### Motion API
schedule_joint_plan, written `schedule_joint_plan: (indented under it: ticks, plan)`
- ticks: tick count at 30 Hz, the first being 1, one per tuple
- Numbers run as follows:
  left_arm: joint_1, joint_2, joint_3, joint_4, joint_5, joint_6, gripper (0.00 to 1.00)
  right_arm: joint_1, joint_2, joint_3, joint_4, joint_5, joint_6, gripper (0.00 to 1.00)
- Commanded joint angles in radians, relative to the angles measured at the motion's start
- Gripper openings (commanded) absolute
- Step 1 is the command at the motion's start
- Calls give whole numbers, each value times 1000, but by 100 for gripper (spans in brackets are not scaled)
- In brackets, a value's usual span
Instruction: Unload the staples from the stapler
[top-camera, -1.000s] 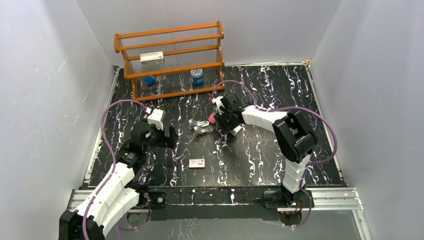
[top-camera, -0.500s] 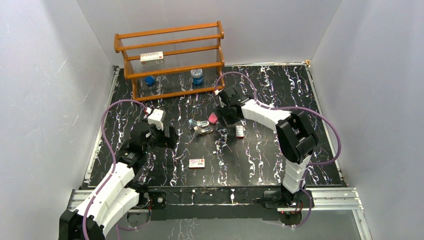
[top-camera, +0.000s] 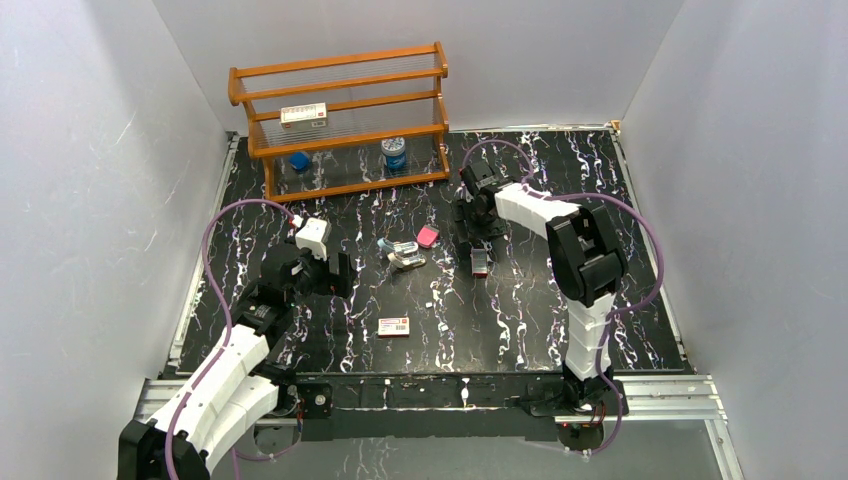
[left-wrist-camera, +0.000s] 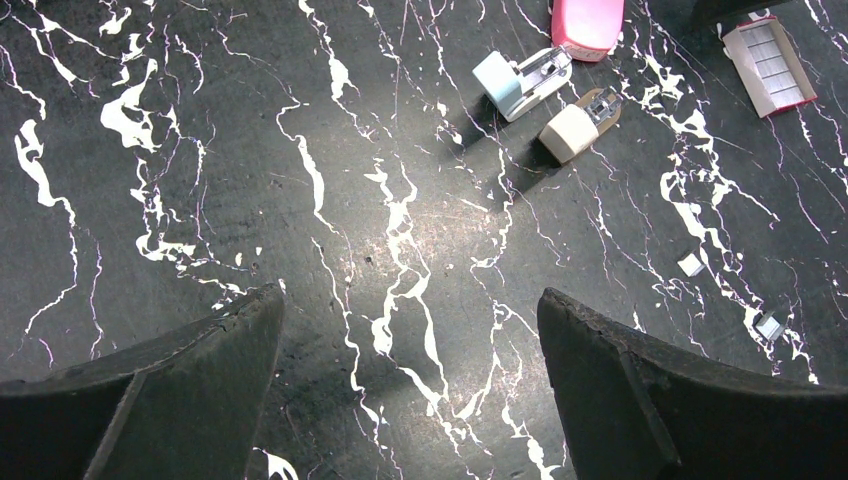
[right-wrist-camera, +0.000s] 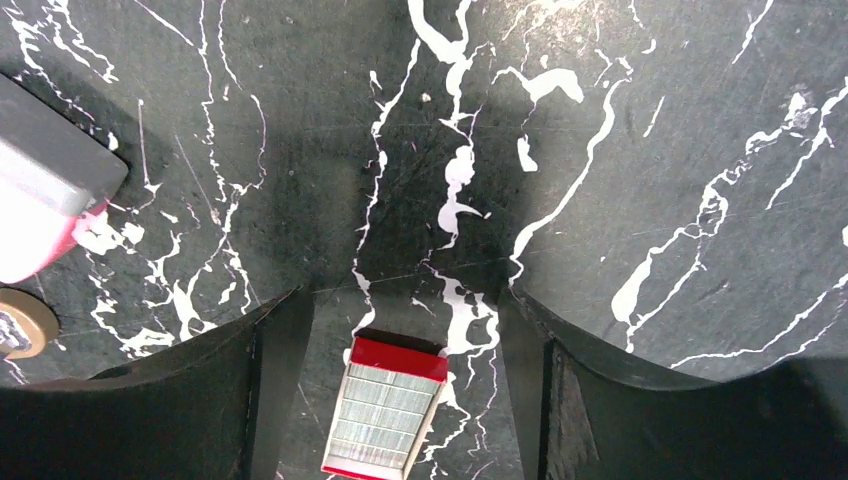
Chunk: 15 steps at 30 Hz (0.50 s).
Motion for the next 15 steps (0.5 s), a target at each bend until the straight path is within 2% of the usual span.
schedule_joint_plan:
  ticks: [1, 9, 15]
  plan:
    - [5, -8, 40, 9, 7, 8, 94, -6, -16, -42, -18, -109, 77, 77]
    - [5, 0, 41, 10, 11, 8, 94, -1, -108, -210, 30, -214, 166, 72]
    - [5, 12, 45, 9, 19, 8, 94, 53, -124, -241, 24, -198, 119, 67]
